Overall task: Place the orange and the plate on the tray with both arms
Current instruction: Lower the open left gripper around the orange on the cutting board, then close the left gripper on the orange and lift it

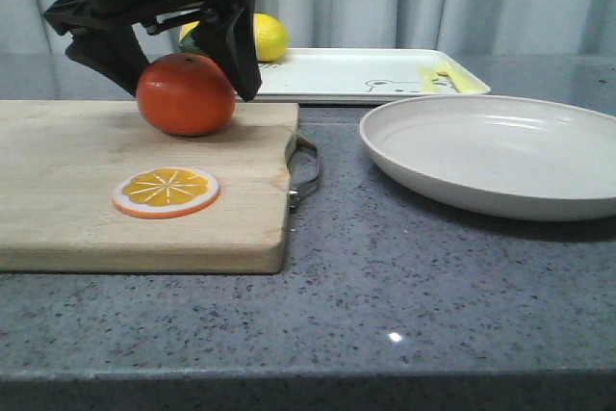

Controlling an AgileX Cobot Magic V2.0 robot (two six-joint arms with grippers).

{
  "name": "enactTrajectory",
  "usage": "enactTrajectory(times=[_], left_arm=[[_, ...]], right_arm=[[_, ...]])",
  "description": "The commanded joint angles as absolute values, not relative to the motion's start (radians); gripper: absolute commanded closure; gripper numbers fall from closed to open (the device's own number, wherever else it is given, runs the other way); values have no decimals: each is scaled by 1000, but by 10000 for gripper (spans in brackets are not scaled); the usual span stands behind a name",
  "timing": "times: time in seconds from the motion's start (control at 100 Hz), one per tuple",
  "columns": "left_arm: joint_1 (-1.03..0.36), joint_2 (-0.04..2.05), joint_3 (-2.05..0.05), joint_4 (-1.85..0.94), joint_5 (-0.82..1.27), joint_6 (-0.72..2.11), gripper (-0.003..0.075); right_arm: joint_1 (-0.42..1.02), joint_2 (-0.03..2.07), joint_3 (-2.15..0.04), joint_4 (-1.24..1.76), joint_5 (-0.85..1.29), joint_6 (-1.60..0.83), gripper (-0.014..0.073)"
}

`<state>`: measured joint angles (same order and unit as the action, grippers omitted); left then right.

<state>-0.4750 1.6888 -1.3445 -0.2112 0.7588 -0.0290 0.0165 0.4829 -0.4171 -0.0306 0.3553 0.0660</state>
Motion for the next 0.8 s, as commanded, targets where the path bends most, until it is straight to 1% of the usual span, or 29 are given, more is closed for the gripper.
enactTrajectory(times=[0.0, 0.25, 0.39, 0.46, 0.57, 0.79], left_arm=[[-483, 1650, -1378, -231, 732, -26, 115], [-483, 1650, -1378, -231, 742, -26, 323], [-483, 1650, -1378, -231, 748, -26, 389], [-483, 1650, -1379, -231, 755, -26, 405], [-483, 1650, -1405, -231, 759, -25, 406], [-498, 1650, -1538, -269, 786, -19, 405]], right_arm=[[12, 495, -455, -36, 279, 70, 659], [12, 495, -455, -36, 279, 70, 659], [12, 495, -455, -36, 279, 70, 659], [12, 495, -455, -36, 279, 70, 659], [12, 495, -455, -36, 279, 70, 659], [12, 495, -455, -36, 279, 70, 659]])
